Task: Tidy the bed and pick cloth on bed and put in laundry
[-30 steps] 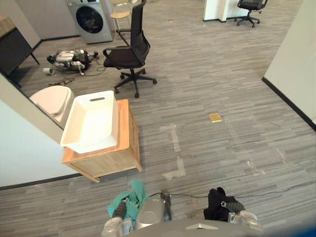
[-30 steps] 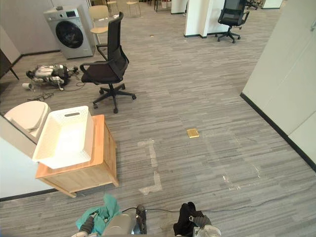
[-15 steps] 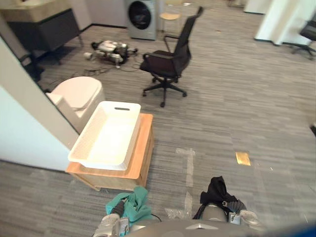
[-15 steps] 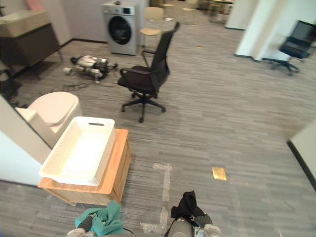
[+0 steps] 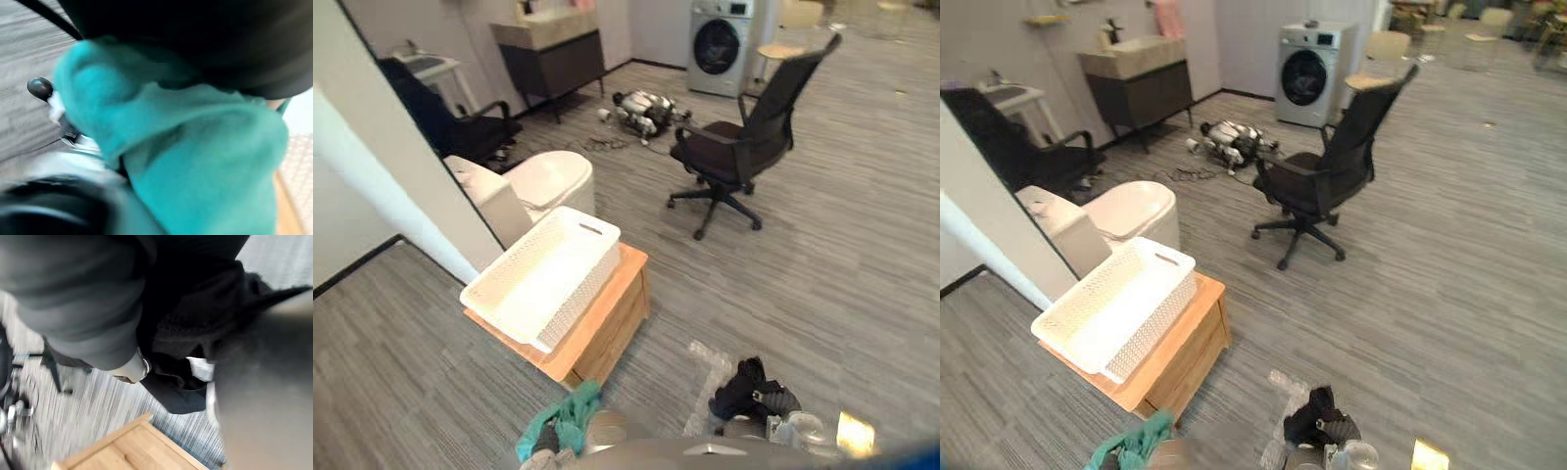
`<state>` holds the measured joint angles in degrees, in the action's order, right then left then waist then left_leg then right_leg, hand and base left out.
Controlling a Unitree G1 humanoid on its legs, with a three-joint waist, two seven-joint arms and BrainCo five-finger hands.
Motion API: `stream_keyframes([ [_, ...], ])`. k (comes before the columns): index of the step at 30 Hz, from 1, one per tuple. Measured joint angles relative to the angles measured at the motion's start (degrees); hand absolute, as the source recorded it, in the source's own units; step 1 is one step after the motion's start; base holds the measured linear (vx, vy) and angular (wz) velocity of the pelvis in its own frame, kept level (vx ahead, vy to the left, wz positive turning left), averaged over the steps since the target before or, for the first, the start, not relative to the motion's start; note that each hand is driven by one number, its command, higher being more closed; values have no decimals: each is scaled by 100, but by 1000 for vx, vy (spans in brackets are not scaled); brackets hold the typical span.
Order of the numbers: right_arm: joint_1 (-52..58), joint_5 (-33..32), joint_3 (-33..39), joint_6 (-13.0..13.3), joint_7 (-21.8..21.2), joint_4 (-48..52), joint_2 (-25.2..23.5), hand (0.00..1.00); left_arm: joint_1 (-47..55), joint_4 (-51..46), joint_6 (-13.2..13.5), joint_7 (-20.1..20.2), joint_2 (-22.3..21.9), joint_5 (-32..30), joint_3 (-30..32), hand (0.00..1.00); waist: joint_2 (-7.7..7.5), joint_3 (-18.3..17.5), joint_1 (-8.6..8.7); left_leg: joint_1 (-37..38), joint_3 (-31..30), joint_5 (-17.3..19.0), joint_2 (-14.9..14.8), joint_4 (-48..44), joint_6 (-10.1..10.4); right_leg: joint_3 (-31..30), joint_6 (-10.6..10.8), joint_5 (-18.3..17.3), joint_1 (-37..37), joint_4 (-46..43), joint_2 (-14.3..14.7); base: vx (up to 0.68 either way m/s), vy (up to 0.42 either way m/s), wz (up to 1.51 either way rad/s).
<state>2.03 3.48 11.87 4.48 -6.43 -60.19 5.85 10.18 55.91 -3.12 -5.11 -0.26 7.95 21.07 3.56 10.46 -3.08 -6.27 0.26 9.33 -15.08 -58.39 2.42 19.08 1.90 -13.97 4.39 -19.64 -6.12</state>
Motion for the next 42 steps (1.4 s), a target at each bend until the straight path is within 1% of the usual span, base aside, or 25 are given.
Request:
stream_keyframes([
  [2,1,124,-5,2,-38,-77,44,100,14,9,-6,6,5,140,-75,100,-15,6,-122,-189,784,325,79,577,21,115,60,47,257,385,-2,268,-45,41],
  [4,11,150,22,25,-87,-88,98,100,47,11,-6,24,11,221,-129,100,34,-18,-81,-153,1720,183,231,2154,20,479,106,111,404,588,-26,240,39,58],
  [5,16,216,124,37,-91,-108,58,100,56,65,-9,42,114,217,-262,100,-3,-81,-63,-25,2571,292,236,2744,-239,741,173,58,471,571,-76,316,64,132],
  [6,17,351,214,83,-85,-161,9,100,-62,127,-5,90,235,205,-304,100,-197,-165,15,8,3113,246,395,3214,-343,1054,208,22,460,569,-251,321,58,145],
  [8,22,549,280,214,-34,-164,-1,100,-114,167,-42,108,315,146,-291,100,-362,-243,13,35,3556,239,600,3582,-587,1285,286,-21,490,590,-384,319,53,109],
  [9,1,613,277,247,2,-159,-1,100,-112,165,-81,104,321,148,-250,100,-378,-251,-85,92,3482,281,739,3749,-671,1324,302,-26,523,544,-445,447,134,84],
  [10,-54,698,201,271,13,-160,2,100,-75,171,-166,102,326,145,-244,100,-416,-248,-145,287,3331,293,973,4025,-688,1271,465,-76,433,-119,-702,383,141,66],
  [11,-91,695,189,270,15,-161,25,100,-61,176,-175,104,327,138,-275,100,-418,-245,-137,382,3236,290,1066,4122,-695,1167,474,-78,264,-699,-877,368,141,84],
  [12,-182,688,82,265,15,-163,9,100,-31,177,-181,112,351,82,-337,100,-424,-238,-111,602,3013,299,1200,4293,-716,760,665,261,-232,-2075,-1220,242,67,69],
  [13,-210,687,23,265,-1,-165,-8,100,-24,177,-190,108,372,44,-391,100,-420,-230,-96,698,2916,306,1217,4332,-726,558,717,444,-421,-2554,-1300,327,21,112],
  [15,-206,676,-261,265,-58,-168,-44,100,-78,174,-256,106,515,1,-812,100,-345,-192,-16,1109,2293,306,1141,4510,-701,326,554,114,-722,-3266,-1262,367,-76,158],
  [18,-191,338,-489,275,-41,-152,-43,100,-316,179,-261,153,583,-28,-991,100,-312,-162,113,1327,1230,134,881,4849,-419,-489,449,-51,-959,-1843,-449,225,-166,175],
  [19,-155,179,-504,272,-1,-160,-39,100,-438,181,-251,230,654,-70,-1055,100,-409,-147,143,1322,765,53,892,4986,-302,-1137,588,49,-952,-951,-159,182,-259,189],
  [20,-140,87,-505,268,11,-163,-43,100,-488,182,-249,259,714,-114,-1102,100,-499,-129,165,1318,519,18,958,5042,-249,-1493,692,134,-922,-471,-91,186,-280,205],
  [21,-108,-57,-504,268,33,-165,-84,100,-555,174,-248,289,848,-240,-1150,100,-757,-91,207,1315,129,0,1204,5077,-156,-2102,839,487,-780,386,-89,213,-372,175],
  [22,-34,-199,-500,263,36,-217,-131,100,-598,244,-217,304,979,-333,-1101,100,-1050,-87,195,1382,-157,24,1397,5110,-21,-2250,511,727,-772,434,-208,231,-379,150],
  [23,-50,-232,-490,256,43,-266,-126,100,-587,262,-244,310,939,-392,-1084,100,-951,-93,171,1427,-220,7,1327,5122,44,-2134,494,723,-746,356,-182,262,-388,94],
  [25,-74,-296,-393,189,-19,-274,-2,100,-355,214,-176,243,583,-404,-875,100,-513,-178,24,1520,-41,12,969,5230,206,-1963,316,641,-525,668,109,208,-183,26],
  [27,-145,-451,-363,25,-17,-268,-24,100,-200,220,-158,215,493,-378,-862,100,-350,-218,62,1563,-72,-19,777,5364,283,-1847,228,708,-355,890,281,191,-129,11],
  [29,-148,-688,-357,-238,70,-279,-103,100,-185,226,-146,215,499,-329,-878,100,-344,-220,42,1686,-64,-55,652,5507,335,-1768,181,738,-195,1050,399,166,-74,15],
  [31,-130,-1151,-189,-501,453,-281,-121,100,-187,275,-127,215,533,-281,-884,100,-355,-242,66,1781,-40,-98,611,5624,383,-1678,147,764,-64,1205,417,138,-21,10],
  [34,-136,-1640,1171,-712,1178,-257,0,100,-179,285,-114,230,600,-281,-923,100,-418,-334,70,1830,166,-118,669,5730,364,-1680,212,845,30,1421,378,60,61,-6],
  [36,-207,-1628,1964,-717,1453,-62,400,100,-175,276,-115,306,704,-284,-927,100,-493,-387,136,1804,239,-166,781,5773,329,-1687,270,936,58,1582,267,18,76,-6],
  [38,-331,-1629,2253,-673,1555,307,842,100,-136,257,-120,445,786,-285,-925,100,-533,-423,275,1802,259,-226,841,5839,317,-1688,306,981,60,1637,176,-11,62,1],
  [42,-1129,-1616,2313,-533,1525,951,2133,100,-122,148,-121,679,993,-281,-930,100,-515,-504,385,1801,400,-298,903,5980,264,-1737,320,1134,26,1802,139,-54,33,-9],
])
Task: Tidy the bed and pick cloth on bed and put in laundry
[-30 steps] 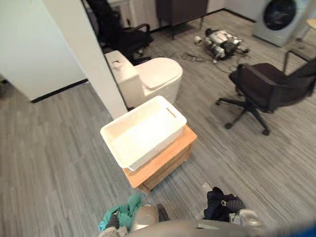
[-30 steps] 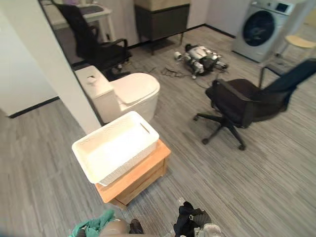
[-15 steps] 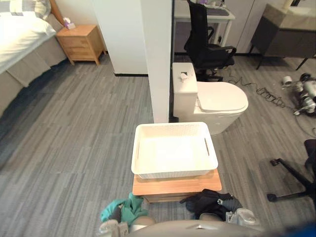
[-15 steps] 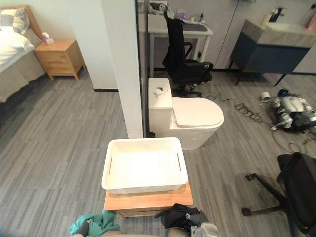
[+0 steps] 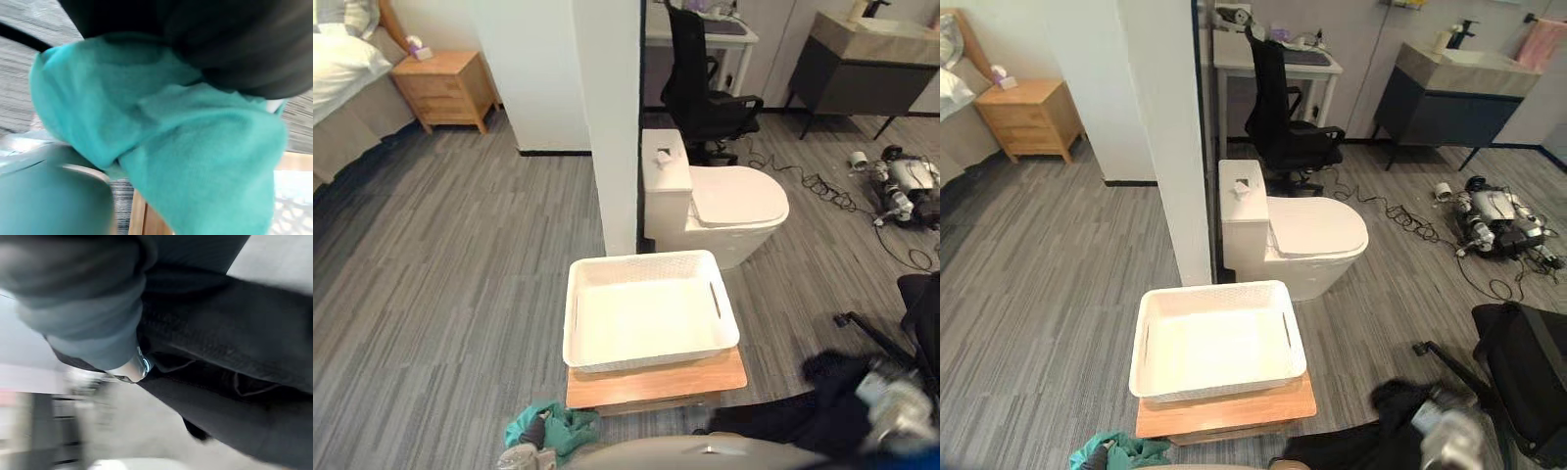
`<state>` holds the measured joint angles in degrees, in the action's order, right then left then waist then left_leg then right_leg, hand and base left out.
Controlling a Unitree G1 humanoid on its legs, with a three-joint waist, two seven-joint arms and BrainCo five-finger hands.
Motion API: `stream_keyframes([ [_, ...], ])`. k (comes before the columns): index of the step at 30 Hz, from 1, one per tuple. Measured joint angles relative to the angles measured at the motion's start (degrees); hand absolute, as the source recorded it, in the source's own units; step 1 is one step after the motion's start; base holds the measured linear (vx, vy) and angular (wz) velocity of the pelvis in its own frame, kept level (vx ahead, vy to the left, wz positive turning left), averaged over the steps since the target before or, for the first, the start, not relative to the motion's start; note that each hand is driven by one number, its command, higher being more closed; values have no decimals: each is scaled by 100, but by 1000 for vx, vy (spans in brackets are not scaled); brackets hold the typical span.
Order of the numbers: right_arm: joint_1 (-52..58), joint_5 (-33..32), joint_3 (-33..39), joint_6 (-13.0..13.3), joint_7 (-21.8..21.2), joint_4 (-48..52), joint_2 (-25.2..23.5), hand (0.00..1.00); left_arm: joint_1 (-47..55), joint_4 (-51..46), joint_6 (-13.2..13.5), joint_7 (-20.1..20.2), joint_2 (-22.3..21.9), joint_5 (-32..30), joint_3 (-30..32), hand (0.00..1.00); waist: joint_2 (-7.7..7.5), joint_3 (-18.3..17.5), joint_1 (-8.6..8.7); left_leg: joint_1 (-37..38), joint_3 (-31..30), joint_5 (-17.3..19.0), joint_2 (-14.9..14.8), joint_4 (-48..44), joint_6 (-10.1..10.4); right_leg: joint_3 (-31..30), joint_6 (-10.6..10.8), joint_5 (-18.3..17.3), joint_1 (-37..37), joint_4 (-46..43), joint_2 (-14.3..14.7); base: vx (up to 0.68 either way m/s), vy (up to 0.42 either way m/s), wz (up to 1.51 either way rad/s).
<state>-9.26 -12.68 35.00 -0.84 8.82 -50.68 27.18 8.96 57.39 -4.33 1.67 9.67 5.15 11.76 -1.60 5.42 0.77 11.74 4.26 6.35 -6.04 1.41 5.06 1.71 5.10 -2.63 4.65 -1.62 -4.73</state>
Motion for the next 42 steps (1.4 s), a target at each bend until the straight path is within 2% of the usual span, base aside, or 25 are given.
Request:
stream_keyframes([
  [3,-491,-9,-366,10,-134,292,683,100,68,-3,0,47,69,55,-9,100,-3,-63,18,-30,27,-65,1,80,2,-5,-18,99,-18,129,24,-62,-13,-5],
  [4,-869,-96,-641,8,-310,462,1088,100,193,-7,1,45,75,88,-43,100,6,-140,37,-47,27,-110,-16,142,12,6,-35,139,-29,196,47,-37,-27,1],
  [6,-1068,-259,-699,10,-475,587,1321,100,271,-12,4,45,64,139,-51,100,-11,-166,62,-57,26,-120,-27,158,13,25,-44,160,-23,233,56,-6,-7,2],
  [7,-1178,-702,-726,74,-850,932,1535,100,365,-24,29,41,59,223,-50,100,26,-196,45,-80,24,-121,-37,160,13,42,-53,177,-21,274,65,0,0,0],
  [8,-1173,-1153,-741,473,-1225,1013,1589,100,388,-29,55,39,56,239,-50,100,25,-195,49,-87,24,-121,-42,164,15,44,-54,180,-25,283,69,0,0,0],
  [9,-1164,-1598,-733,989,-1628,1426,1560,100,522,-28,112,32,32,264,-51,100,32,-198,103,-86,27,-123,-50,178,18,45,-54,181,-27,291,76,0,0,0],
  [10,-1164,-1498,-727,1029,-1619,2055,1550,100,630,-27,121,0,-6,305,-60,100,49,-209,167,-79,32,-124,-52,198,18,45,-53,181,-28,294,77,0,0,0],
  [13,-1148,-1339,-727,1146,-1640,2970,1516,100,667,-28,126,-60,-5,340,-198,100,32,-222,204,-72,63,-123,-54,204,20,34,-51,183,-32,299,78,14,11,-3],
  [16,-1100,-1228,-845,1075,-1528,4081,1121,100,661,-48,160,-87,-21,347,-259,100,-39,-275,238,-62,96,-121,-59,192,23,18,-49,185,-25,300,67,2,6,-2],
  [17,-1100,-1173,-929,962,-1489,4500,1023,100,650,-46,229,-88,-31,344,-257,100,-59,-295,256,-60,127,-121,-58,188,23,-7,-49,185,-26,304,63,-6,16,-4],
  [20,-1167,-889,-1156,827,-1460,5120,987,100,658,-36,297,-98,-60,342,-237,100,-98,-359,234,-61,130,-120,-56,187,23,-10,-49,185,-18,312,61,-2,4,-1],
  [23,-1736,-499,-1565,671,-1459,5149,1111,100,671,-21,320,-161,-142,327,-130,100,-101,-408,220,-62,129,-120,-51,191,21,-8,-54,189,-13,321,62,-24,-2,1],
  [27,-2646,-505,-2196,543,-1486,5143,1677,100,673,12,357,-156,-210,300,-15,100,-70,-431,120,-85,79,-128,-53,221,11,53,-58,197,4,352,61,-22,-6,7],
  [30,-3097,-614,-2424,474,-1528,5142,1680,100,679,20,360,-152,-210,287,-1,100,-52,-443,48,-90,47,-137,-57,236,11,76,-58,197,10,361,63,12,1,7],
  [31,-3293,-733,-2592,420,-1567,5142,1677,100,659,21,373,-151,-210,261,0,100,-49,-444,-19,-102,23,-138,-53,236,10,91,-58,197,10,364,66,14,4,6],
  [37,-3788,-1016,-3303,86,-1764,5149,1549,100,618,27,482,-129,-211,220,3,100,-49,-445,-146,-131,-68,-143,-46,229,5,201,-58,197,31,366,57,7,5,8],
  [42,-4471,-1029,-3848,-130,-1754,5141,1137,100,591,41,586,-40,-218,215,5,100,-47,-445,-193,-172,-166,-143,-57,146,6,249,-61,195,80,368,61,-21,-5,9],
])
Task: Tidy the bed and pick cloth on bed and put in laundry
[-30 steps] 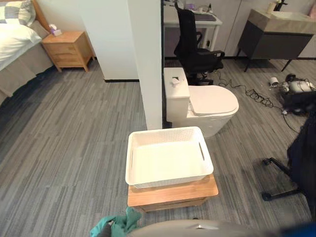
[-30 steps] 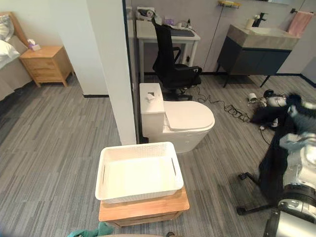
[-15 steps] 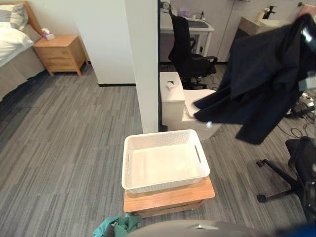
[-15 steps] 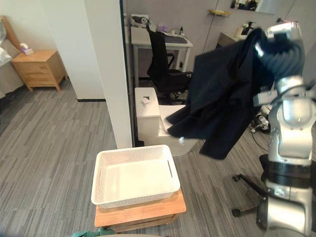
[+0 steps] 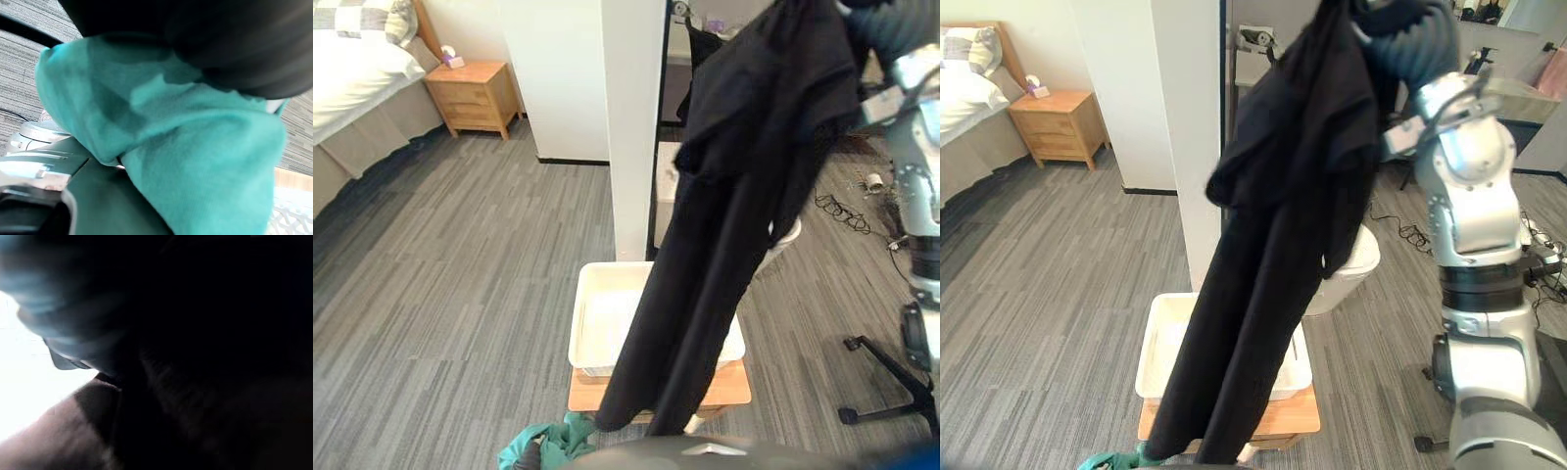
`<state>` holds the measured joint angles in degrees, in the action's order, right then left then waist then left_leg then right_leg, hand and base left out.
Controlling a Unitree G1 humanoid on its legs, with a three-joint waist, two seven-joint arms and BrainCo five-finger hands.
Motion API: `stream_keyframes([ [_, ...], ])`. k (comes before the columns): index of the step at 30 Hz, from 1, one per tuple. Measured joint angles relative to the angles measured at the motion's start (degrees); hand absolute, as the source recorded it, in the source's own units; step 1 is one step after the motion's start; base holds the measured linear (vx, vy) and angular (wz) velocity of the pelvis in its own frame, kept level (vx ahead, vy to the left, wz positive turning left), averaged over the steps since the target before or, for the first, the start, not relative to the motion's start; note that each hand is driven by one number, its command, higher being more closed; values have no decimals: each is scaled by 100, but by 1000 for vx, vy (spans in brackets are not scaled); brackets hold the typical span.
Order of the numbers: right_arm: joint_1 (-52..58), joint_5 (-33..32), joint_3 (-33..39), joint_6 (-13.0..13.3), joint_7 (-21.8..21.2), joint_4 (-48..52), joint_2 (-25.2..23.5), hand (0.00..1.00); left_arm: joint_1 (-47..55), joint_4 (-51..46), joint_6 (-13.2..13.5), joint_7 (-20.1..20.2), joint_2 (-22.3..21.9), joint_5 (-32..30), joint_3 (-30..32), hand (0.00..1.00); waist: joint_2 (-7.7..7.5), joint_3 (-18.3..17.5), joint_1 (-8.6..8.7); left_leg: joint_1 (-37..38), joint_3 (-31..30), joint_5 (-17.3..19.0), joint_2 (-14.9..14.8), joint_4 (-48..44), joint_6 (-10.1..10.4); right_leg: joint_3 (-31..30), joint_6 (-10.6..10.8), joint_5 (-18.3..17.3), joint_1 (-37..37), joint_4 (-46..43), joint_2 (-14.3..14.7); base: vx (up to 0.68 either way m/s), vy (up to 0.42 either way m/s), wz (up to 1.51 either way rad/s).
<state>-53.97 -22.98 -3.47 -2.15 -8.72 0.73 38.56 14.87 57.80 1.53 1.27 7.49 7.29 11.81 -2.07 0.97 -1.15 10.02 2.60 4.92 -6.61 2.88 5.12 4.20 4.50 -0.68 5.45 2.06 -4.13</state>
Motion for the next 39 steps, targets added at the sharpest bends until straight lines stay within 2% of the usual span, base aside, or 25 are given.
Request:
stream_keyframes([
  [5,-368,-64,-250,-122,73,-15,-43,100,-45,2,15,9,-5,3,0,100,-8,-6,-143,1,-11,-11,-4,-18,10,5,-3,0,21,0,4,-47,-11,3],
  [9,-497,-159,-389,-193,243,-194,-45,100,-54,2,11,9,-4,3,-1,100,-16,-11,-161,0,-31,-36,-6,-3,12,12,-6,2,27,1,4,-19,-4,2],
  [17,-496,-216,-428,-383,284,-619,-272,100,-65,3,-15,8,-2,0,-6,100,-4,-16,-172,-13,-73,-40,-12,7,14,127,-18,26,95,118,6,2,1,2],
  [20,-496,-209,-539,-422,285,-761,-325,100,-125,3,-16,8,-2,1,-7,100,0,-16,-225,-23,-76,-40,-19,7,14,142,-19,26,98,132,12,0,0,0],
  [24,-495,-207,-644,-442,282,-989,-624,100,-180,2,-116,7,-1,0,-15,100,11,-17,-261,-35,-75,-40,-21,4,14,151,-19,26,98,144,13,0,0,0],
  [31,-448,-206,-904,-463,265,-1187,-980,100,-187,-1,-137,10,3,1,-47,100,15,-15,-299,-64,-101,-39,-18,-13,14,177,-19,26,99,145,8,-7,0,2],
  [39,423,113,-1078,-771,267,-1683,-1768,100,-236,-30,-259,6,15,-14,-274,100,11,-16,-359,-101,-170,-41,-21,-49,16,247,-22,24,115,136,-1,-14,-1,4],
])
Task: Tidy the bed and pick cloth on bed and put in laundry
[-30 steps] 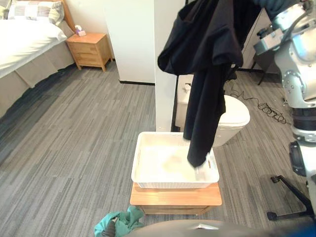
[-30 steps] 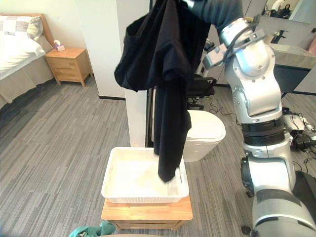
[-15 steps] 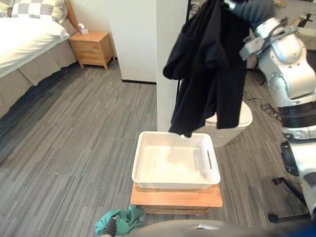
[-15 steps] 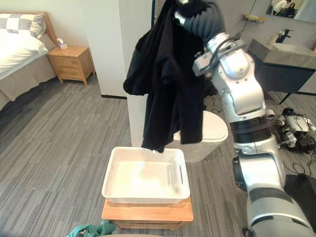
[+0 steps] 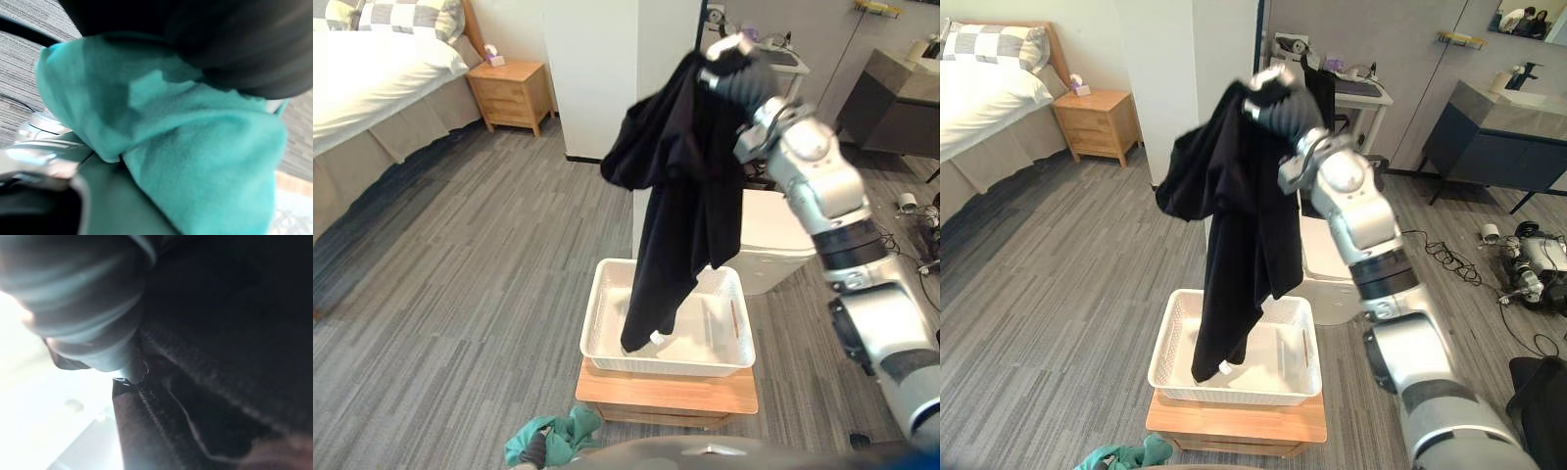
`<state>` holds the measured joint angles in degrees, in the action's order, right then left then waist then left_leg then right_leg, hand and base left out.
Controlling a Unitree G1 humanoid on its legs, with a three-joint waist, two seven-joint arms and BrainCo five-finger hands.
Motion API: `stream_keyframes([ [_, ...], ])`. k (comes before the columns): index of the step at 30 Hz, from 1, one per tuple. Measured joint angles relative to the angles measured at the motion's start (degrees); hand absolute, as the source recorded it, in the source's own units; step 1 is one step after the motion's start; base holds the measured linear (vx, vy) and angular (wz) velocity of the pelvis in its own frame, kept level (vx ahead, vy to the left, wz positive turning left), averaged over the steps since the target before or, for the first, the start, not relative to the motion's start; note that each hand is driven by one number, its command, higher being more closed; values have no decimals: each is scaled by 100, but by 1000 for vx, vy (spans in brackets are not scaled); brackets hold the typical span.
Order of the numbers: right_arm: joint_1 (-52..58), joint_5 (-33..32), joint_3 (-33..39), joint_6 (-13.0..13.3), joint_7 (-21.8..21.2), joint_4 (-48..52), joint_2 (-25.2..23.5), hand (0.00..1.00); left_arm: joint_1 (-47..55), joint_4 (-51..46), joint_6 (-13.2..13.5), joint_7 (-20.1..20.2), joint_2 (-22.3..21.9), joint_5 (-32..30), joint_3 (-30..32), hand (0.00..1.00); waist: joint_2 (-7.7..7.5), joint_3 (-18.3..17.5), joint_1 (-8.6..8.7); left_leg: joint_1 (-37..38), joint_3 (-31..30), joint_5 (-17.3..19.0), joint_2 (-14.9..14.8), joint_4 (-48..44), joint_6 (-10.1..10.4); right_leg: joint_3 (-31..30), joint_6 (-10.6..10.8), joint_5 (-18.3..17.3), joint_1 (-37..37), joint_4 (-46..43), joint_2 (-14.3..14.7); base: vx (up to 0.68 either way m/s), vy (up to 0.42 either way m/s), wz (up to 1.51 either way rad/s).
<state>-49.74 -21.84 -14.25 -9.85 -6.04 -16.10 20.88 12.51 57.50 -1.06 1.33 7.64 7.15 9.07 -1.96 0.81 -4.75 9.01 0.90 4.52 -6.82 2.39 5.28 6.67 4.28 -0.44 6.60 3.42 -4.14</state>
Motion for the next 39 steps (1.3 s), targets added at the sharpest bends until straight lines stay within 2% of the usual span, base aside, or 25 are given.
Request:
stream_keyframes([
  [4,748,367,-232,-294,151,-839,-520,100,-24,-66,-10,-57,1,3,-4,100,-4,44,-62,1,0,-4,-1,-10,8,13,2,-1,0,-18,-32,0,0,0],
  [8,1049,654,-459,-309,288,-1331,-862,100,-31,-220,-135,-149,1,5,-35,100,-5,189,-65,-3,-1,-14,8,-8,25,36,4,-2,0,-29,-51,-33,2,2],
  [14,1574,1284,-928,-164,461,-1772,-1278,100,-155,-247,-232,-190,27,17,-232,100,6,400,-91,-33,-4,-55,50,63,42,106,22,-9,-30,-18,-104,-11,11,5],
  [17,1596,1534,-1133,-96,599,-2185,-1470,100,-274,-288,-238,-198,64,17,-242,100,-19,472,-97,-302,-12,-183,80,128,66,210,59,18,-260,-10,-146,-17,4,13],
  [24,1565,1766,-1195,185,921,-3024,-1802,100,-679,-636,-207,-271,65,96,-423,100,-48,971,-260,-651,-14,-308,113,151,71,301,120,95,-583,-10,-227,-9,2,7],
  [25,1486,1767,-1193,261,975,-3179,-1831,0,-768,-706,-171,-275,55,105,-446,100,-55,1114,-259,-734,-11,-357,134,147,96,342,157,129,-629,-10,-252,-4,9,15],
  [27,1356,1773,-1162,330,1080,-3356,-1820,0,-868,-738,-124,-280,28,108,-460,100,-50,1258,-266,-768,-12,-378,160,146,87,363,184,148,-643,-10,-279,-16,13,14],
  [31,1200,1889,-1051,512,1226,-3476,-1808,0,-874,-877,-88,-300,-4,108,-463,100,-59,1356,-272,-808,12,-392,198,145,84,360,267,223,-694,-15,-323,-5,7,0],
  [35,1126,1991,-865,714,1312,-3420,-1740,0,-866,-898,-67,-301,-4,74,-462,100,-80,1373,-294,-790,14,-394,227,138,82,354,265,241,-694,-56,-359,0,0,0],
  [39,1152,1979,-899,713,1307,-3180,-1668,0,-821,-898,-64,-303,0,-40,-456,100,-86,1366,-268,-578,39,-392,216,138,80,335,264,241,-516,-106,-354,-36,-7,1],
])
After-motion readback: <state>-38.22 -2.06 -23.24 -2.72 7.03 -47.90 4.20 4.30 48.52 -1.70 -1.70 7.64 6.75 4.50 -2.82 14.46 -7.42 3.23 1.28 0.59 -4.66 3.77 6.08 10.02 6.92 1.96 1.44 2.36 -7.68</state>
